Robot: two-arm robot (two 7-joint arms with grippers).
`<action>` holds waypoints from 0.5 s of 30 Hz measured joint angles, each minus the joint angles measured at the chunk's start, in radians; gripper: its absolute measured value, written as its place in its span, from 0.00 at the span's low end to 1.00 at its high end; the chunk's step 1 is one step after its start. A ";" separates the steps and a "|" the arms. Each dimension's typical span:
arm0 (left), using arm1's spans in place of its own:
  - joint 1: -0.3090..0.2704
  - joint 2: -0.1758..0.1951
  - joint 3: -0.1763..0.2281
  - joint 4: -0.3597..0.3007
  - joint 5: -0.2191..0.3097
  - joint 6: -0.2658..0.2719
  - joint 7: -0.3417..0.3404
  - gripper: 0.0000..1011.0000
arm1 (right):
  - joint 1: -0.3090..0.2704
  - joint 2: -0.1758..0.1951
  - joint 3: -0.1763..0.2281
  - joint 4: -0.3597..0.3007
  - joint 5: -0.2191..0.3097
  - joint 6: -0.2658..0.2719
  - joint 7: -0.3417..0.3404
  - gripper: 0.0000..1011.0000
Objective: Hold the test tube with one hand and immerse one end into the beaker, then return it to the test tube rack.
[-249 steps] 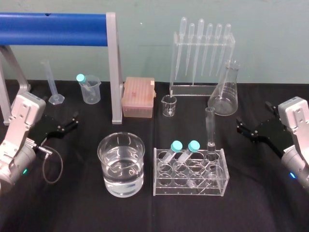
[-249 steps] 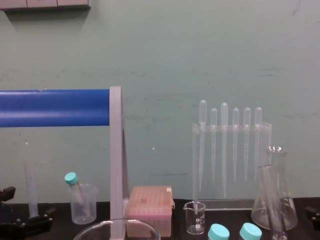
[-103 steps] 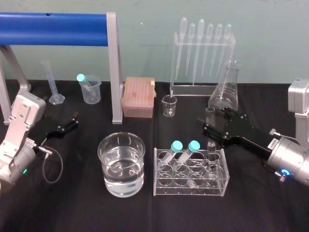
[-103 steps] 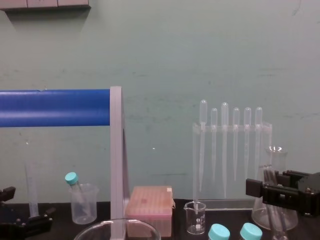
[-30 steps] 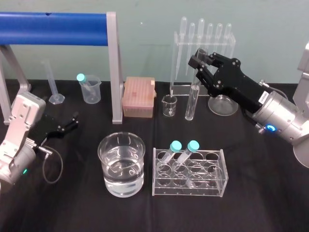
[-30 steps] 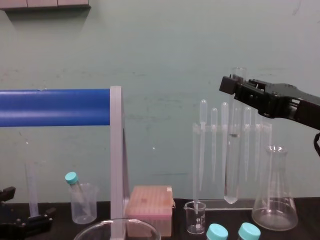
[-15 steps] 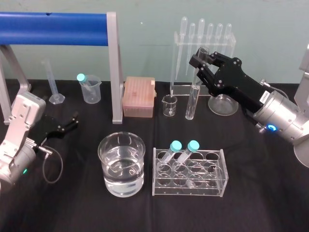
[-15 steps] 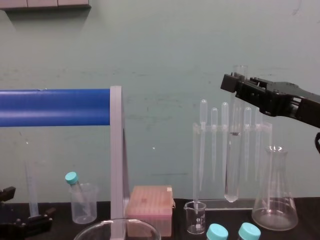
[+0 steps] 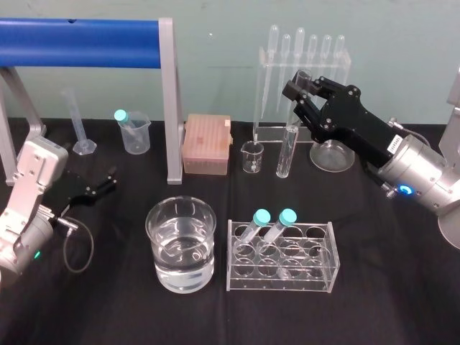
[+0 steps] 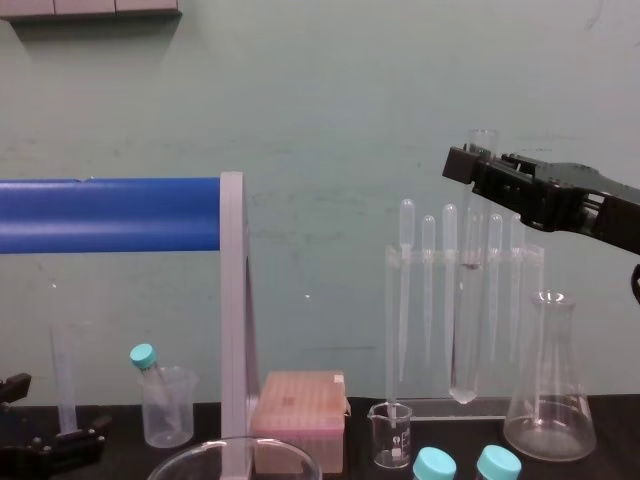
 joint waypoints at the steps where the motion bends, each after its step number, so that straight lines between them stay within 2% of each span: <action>1: 0.000 0.000 0.000 0.000 0.000 0.000 0.000 0.99 | 0.000 0.000 0.000 0.000 0.000 0.000 0.000 0.22; 15: 0.000 0.000 0.000 0.000 0.000 0.000 0.000 0.99 | 0.000 0.000 0.000 0.000 0.000 0.000 0.000 0.22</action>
